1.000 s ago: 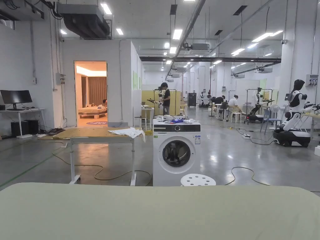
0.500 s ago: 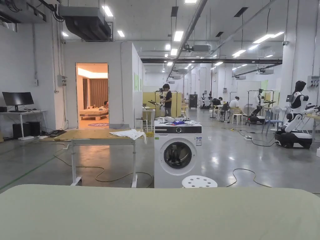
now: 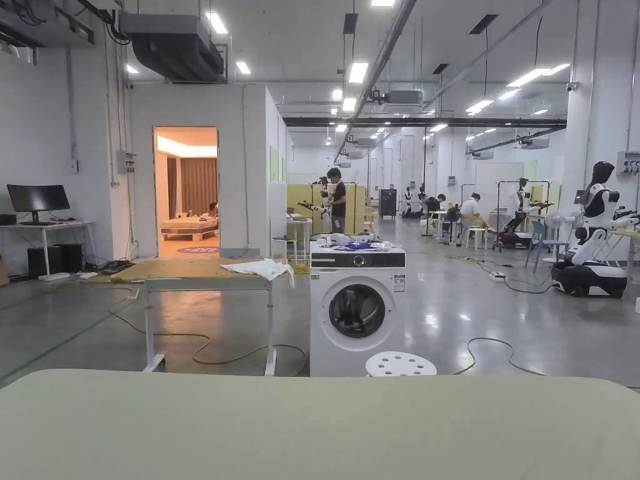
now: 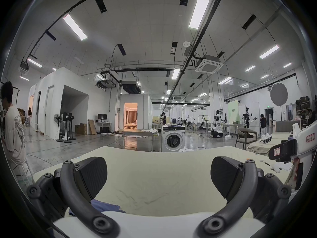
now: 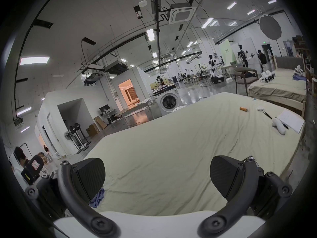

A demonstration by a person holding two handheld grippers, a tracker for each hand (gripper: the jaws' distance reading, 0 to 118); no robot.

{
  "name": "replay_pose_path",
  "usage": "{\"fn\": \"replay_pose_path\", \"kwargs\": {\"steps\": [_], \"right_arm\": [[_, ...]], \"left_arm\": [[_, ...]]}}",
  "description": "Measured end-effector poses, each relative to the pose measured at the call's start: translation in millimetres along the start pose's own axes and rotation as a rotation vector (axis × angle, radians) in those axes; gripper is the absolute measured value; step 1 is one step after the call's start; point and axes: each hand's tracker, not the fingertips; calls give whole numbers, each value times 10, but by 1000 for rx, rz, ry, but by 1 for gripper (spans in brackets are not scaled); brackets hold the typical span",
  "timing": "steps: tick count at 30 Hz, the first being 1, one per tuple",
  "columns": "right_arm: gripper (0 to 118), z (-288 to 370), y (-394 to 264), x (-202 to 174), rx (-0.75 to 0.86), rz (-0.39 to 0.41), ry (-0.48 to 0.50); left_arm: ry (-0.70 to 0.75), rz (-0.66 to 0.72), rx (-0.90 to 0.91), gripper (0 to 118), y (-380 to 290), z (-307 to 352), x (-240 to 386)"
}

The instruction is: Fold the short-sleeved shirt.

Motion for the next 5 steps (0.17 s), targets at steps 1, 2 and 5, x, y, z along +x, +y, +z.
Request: {"fn": "replay_pose_path", "kwargs": {"steps": [1, 2, 5], "right_arm": [[118, 7, -3, 0, 1, 1, -3], [118, 4, -2, 5, 3, 1, -8], [118, -23, 5, 9, -19, -1, -29]], "left_arm": [[2, 1, -1, 118, -5, 1, -4], [4, 3, -3, 118, -9, 0, -7], [5, 10, -7, 118, -24, 0, -17]]}}
